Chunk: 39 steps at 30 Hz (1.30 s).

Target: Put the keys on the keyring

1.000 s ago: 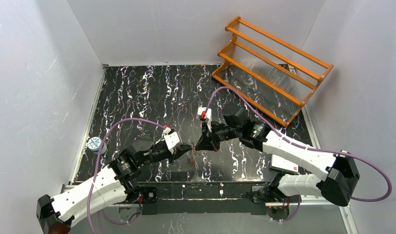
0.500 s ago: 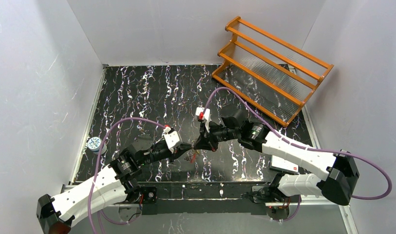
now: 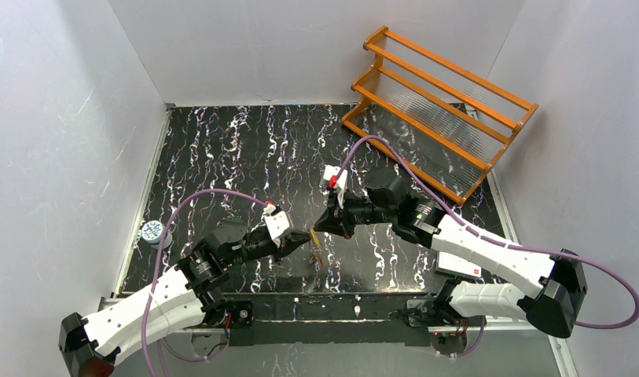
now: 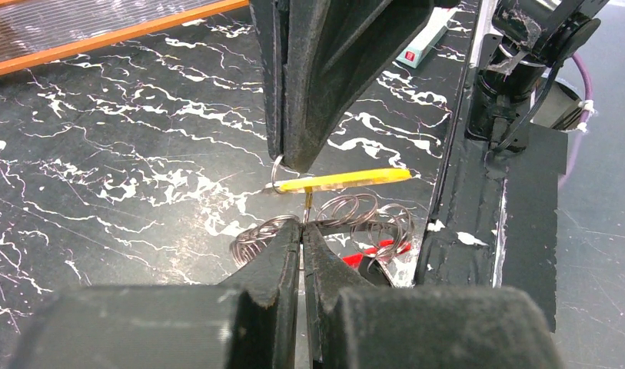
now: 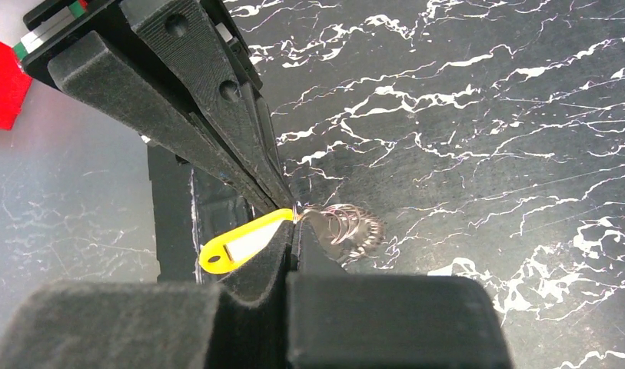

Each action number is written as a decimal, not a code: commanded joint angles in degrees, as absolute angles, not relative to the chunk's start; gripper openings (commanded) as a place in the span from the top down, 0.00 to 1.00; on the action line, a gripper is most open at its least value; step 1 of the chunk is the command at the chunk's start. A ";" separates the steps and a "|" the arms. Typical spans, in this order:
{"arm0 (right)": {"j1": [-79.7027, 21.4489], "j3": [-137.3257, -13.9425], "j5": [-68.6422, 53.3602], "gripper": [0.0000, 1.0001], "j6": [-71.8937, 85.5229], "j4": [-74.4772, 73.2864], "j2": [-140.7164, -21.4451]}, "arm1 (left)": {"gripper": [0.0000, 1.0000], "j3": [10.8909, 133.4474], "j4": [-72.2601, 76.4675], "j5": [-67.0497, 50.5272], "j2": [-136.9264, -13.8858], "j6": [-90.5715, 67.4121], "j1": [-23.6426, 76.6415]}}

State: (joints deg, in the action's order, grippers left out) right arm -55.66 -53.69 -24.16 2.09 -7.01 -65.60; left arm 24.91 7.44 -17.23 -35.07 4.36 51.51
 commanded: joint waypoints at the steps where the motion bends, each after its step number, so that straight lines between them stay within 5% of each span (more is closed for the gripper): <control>1: -55.97 -55.11 -26.05 0.99 0.27 -5.29 -65.63 | 1.00 25.84 9.93 -17.64 -34.54 3.55 51.60; 20: -56.38 -56.14 -23.22 0.99 -4.61 -10.43 -64.15 | 1.00 28.58 4.31 -9.31 -31.45 4.40 51.59; 27: -56.37 -54.75 -13.60 0.99 -1.21 -7.32 -60.81 | 1.00 29.41 2.68 -8.96 -31.82 5.21 51.64; 39: -57.13 -55.68 -20.17 0.99 -4.88 -10.30 -65.72 | 1.00 30.29 3.10 -10.84 -33.13 5.40 51.64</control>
State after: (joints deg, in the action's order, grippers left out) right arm -56.45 -54.00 -19.92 -3.95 -10.76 -65.17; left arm 27.31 2.09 -9.63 -32.88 4.93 51.51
